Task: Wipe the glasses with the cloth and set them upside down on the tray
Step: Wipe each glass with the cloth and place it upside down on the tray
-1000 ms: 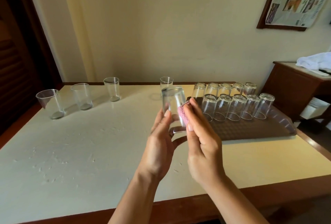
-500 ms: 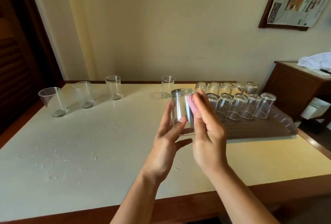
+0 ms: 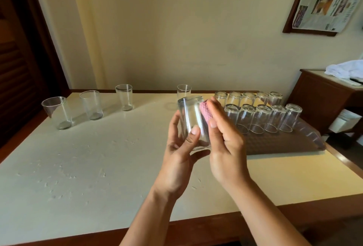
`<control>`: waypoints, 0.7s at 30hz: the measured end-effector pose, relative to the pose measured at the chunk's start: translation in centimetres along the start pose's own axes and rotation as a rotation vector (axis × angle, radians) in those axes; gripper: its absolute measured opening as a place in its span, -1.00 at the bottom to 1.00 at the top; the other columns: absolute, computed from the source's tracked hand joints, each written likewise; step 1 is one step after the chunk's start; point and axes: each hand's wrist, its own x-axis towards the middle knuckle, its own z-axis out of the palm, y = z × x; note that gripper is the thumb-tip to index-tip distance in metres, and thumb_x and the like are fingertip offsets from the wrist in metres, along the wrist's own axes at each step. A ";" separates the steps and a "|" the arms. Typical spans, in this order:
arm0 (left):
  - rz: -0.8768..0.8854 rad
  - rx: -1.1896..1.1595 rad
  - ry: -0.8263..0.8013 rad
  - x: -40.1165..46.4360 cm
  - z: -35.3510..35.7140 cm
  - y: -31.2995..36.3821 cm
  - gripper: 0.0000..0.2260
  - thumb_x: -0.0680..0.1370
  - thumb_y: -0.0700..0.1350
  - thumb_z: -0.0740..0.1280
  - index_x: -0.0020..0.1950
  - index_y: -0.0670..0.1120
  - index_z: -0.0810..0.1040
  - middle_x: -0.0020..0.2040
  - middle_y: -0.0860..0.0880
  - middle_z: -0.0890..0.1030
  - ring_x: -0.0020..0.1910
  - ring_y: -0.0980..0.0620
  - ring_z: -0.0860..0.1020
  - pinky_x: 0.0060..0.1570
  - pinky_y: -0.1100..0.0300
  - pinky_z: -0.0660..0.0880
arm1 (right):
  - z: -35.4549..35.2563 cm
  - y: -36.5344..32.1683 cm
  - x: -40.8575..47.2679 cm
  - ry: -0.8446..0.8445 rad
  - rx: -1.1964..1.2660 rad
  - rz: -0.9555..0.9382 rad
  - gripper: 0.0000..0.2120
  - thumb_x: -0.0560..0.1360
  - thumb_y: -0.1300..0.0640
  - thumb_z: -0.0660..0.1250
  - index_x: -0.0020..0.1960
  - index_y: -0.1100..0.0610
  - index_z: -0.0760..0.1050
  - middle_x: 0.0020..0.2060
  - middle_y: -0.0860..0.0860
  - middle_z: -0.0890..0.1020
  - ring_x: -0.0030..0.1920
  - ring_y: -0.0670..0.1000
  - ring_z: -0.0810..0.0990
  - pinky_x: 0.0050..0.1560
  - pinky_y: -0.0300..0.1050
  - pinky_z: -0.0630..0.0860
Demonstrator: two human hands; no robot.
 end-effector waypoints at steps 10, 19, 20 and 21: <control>-0.039 0.033 -0.008 -0.4 -0.1 -0.5 -0.33 0.55 -0.12 0.42 0.61 0.17 0.28 0.36 -0.15 0.61 0.03 -0.05 0.67 0.09 0.00 0.62 | -0.3 0.3 -0.7 0.013 0.056 0.076 -0.59 0.67 0.32 0.16 0.49 0.08 0.36 0.51 0.03 0.41 0.56 0.03 0.34 0.52 0.16 0.35; -0.102 -0.066 -0.034 -0.2 -0.5 -0.1 -0.42 0.61 -0.02 0.28 0.64 0.12 0.25 0.37 -0.15 0.62 0.09 -0.09 0.65 0.19 -0.16 0.55 | -0.7 0.2 -2.7 -0.075 0.121 0.072 -0.60 0.67 0.33 0.16 0.49 0.18 0.38 0.52 0.09 0.41 0.52 0.05 0.41 0.50 0.09 0.39; -0.101 -0.054 -0.033 -0.5 -0.3 -0.3 -0.40 0.60 -0.03 0.32 0.63 0.19 0.25 0.39 -0.15 0.60 0.06 -0.09 0.65 0.20 -0.20 0.53 | -0.8 0.3 -1.8 -0.063 0.126 0.105 -0.60 0.68 0.30 0.16 0.49 0.13 0.37 0.52 0.06 0.41 0.53 0.04 0.39 0.51 0.11 0.37; -0.090 -0.037 -0.009 -0.6 0.0 -0.5 -0.39 0.59 -0.03 0.36 0.62 0.21 0.27 0.40 -0.14 0.59 0.04 -0.08 0.64 0.18 -0.21 0.52 | -1.1 0.3 -1.0 -0.049 0.102 0.134 -0.60 0.68 0.27 0.16 0.49 0.08 0.37 0.52 0.03 0.42 0.54 0.01 0.37 0.53 0.07 0.34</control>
